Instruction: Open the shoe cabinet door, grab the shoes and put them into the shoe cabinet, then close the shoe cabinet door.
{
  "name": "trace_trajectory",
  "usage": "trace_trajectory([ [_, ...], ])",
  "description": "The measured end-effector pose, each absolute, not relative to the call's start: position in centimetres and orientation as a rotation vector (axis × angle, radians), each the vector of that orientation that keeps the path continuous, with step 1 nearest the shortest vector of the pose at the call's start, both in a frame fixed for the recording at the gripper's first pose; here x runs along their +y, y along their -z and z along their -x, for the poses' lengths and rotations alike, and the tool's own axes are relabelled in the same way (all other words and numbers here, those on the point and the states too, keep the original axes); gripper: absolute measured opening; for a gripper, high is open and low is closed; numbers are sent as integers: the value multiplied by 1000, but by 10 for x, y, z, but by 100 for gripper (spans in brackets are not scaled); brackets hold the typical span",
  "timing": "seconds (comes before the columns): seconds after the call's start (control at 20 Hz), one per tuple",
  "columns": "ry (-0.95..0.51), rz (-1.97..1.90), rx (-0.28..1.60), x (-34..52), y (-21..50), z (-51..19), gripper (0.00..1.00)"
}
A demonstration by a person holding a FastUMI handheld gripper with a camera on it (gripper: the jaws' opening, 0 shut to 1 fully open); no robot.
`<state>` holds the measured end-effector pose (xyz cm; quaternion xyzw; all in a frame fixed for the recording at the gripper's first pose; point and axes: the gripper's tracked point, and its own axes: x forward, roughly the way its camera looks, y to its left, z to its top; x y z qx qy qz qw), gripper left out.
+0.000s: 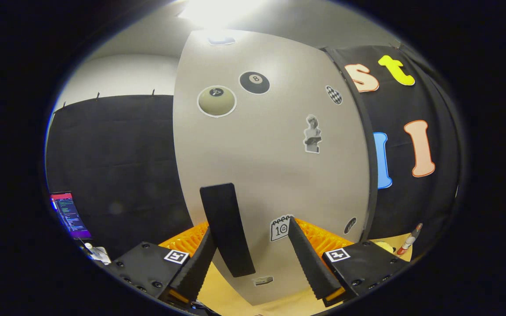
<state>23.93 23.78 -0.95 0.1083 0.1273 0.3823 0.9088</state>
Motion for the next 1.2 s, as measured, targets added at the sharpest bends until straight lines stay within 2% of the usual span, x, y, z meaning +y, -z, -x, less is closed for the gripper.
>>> trace_trajectory([
  [0.1, -796, -227, 259, 262, 12, -248, 100],
  [0.35, -784, -249, 263, 323, 22, -283, 100],
  [0.6, -686, -201, 259, 353, 17, -293, 100],
  [0.8, -594, -162, 240, 317, 12, -268, 100],
  [1.2, -237, -153, 180, 146, -18, -192, 99],
])
